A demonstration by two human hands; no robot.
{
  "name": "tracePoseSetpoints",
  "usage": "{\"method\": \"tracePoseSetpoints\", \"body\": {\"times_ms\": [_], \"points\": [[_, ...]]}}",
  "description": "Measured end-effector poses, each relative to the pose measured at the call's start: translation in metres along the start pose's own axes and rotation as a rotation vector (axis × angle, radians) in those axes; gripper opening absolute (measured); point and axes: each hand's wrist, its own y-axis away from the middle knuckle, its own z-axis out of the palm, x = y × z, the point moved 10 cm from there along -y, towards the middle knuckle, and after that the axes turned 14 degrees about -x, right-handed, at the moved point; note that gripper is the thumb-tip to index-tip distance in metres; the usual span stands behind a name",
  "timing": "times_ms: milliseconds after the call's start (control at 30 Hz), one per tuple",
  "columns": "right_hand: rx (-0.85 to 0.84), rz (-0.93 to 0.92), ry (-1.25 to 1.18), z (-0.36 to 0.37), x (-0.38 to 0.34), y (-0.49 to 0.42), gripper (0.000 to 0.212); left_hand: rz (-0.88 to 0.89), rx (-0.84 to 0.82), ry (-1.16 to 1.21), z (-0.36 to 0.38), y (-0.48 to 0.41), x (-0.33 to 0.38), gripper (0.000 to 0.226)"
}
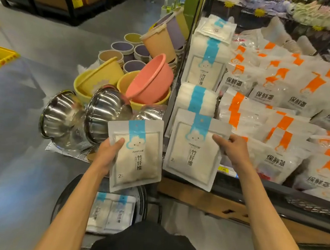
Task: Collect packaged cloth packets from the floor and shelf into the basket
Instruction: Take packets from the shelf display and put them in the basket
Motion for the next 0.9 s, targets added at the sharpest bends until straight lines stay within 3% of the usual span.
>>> {"method": "tracePoseSetpoints", "body": {"times_ms": [367, 567, 767, 900], "points": [[0.162, -0.11, -0.09, -0.024, -0.034, -0.086, 0.019, 0.035, 0.075, 0.036, -0.001, -0.032, 0.023, 0.014], [0.094, -0.003, 0.069, 0.009, 0.005, -0.129, 0.019, 0.058, 0.104, 0.068, 0.001, -0.058, 0.039, 0.014], [0.176, 0.012, 0.087, 0.02, 0.035, -0.144, 0.008, 0.034, 0.095, 0.086, 0.009, -0.078, 0.046, 0.015], [0.173, 0.061, 0.075, 0.028, 0.051, -0.16, 0.016, 0.031, 0.083, 0.095, 0.012, -0.088, 0.049, 0.017]]}}
